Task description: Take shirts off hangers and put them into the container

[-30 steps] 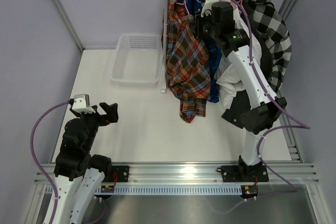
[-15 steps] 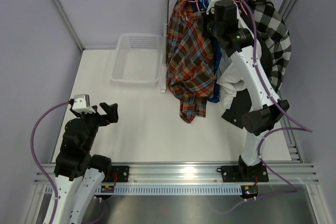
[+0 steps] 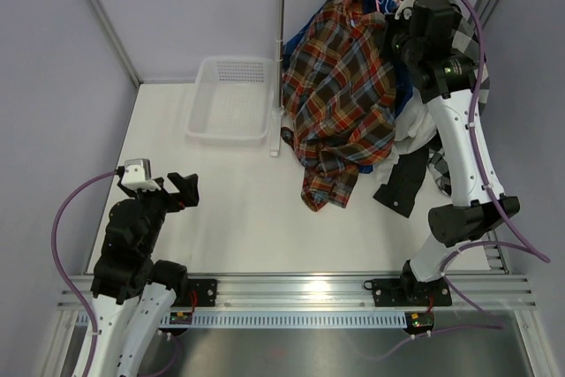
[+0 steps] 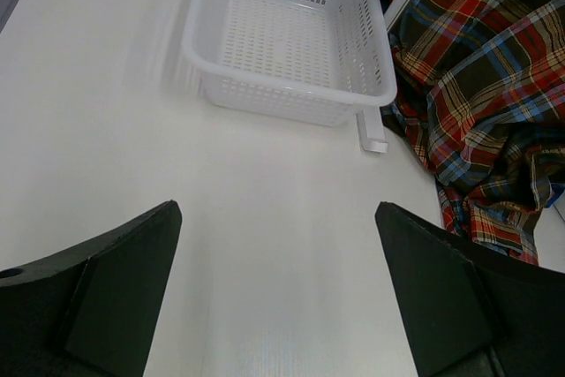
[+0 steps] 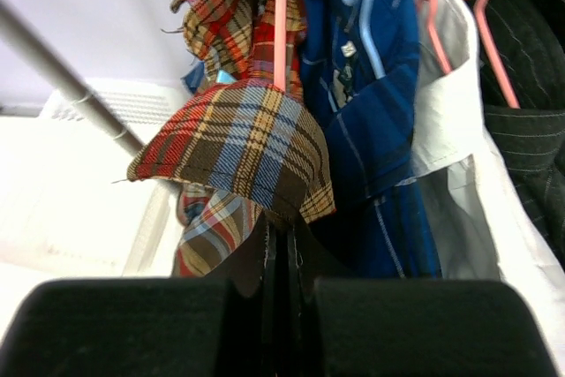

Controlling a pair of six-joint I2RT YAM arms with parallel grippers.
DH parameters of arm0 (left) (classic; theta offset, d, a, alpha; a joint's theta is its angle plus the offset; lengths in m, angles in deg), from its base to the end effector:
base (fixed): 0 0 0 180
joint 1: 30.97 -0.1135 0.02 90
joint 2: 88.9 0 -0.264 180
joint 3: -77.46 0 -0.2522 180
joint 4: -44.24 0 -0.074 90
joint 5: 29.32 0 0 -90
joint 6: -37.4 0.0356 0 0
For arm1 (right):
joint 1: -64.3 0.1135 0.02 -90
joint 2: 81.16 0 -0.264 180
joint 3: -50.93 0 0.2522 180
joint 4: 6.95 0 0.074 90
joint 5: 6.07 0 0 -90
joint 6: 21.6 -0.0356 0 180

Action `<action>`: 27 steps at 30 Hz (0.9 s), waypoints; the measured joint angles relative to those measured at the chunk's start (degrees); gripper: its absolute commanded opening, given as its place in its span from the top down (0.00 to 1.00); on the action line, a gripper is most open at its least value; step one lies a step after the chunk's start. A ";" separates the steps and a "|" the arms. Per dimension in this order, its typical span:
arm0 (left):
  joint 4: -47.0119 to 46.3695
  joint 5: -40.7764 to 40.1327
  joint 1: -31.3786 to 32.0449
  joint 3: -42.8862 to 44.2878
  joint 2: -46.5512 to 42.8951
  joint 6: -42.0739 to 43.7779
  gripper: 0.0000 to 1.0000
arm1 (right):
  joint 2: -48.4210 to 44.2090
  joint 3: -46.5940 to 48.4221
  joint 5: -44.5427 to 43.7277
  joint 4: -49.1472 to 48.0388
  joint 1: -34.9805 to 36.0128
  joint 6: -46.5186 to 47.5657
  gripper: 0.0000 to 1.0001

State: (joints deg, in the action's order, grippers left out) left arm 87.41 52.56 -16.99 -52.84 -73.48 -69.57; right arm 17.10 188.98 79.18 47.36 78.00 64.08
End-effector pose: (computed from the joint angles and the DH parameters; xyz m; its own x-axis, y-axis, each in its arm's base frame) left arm 0.0806 -0.0149 0.3089 -0.1737 -0.2545 -0.9513 0.0555 0.9620 -0.2675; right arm 0.3482 0.0819 0.5087 -0.2548 0.0152 -0.9669 -0.1393 0.9889 0.0522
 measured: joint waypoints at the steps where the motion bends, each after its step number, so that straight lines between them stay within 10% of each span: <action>1: 0.00 0.00 0.00 0.00 0.00 0.00 0.01 | -0.74 -0.44 1.33 -0.09 0.04 0.39 1.00; 27: 0.02 -0.02 0.00 -0.11 0.00 0.00 0.01 | -35.04 -20.39 17.14 4.85 0.07 -1.14 1.00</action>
State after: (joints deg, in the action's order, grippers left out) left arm 87.43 52.54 -16.99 -52.95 -73.48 -69.57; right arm -17.94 168.59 96.31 52.21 78.06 62.95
